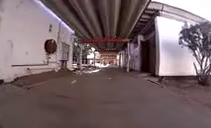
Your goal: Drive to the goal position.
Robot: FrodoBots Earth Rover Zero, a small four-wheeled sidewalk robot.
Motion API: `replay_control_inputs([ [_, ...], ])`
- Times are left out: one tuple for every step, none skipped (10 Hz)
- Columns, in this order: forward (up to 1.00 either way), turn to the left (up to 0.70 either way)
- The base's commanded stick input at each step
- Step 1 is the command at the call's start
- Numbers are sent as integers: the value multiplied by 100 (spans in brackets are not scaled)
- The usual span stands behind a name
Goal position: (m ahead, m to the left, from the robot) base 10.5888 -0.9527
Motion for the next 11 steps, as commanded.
replay_control_inputs([
  [70, 0],
  [70, 0],
  [70, 0],
  [70, 0],
  [70, 0],
  [70, 0],
  [70, 0],
  [70, 0],
  [70, 0],
  [70, 0],
  [70, 0],
])
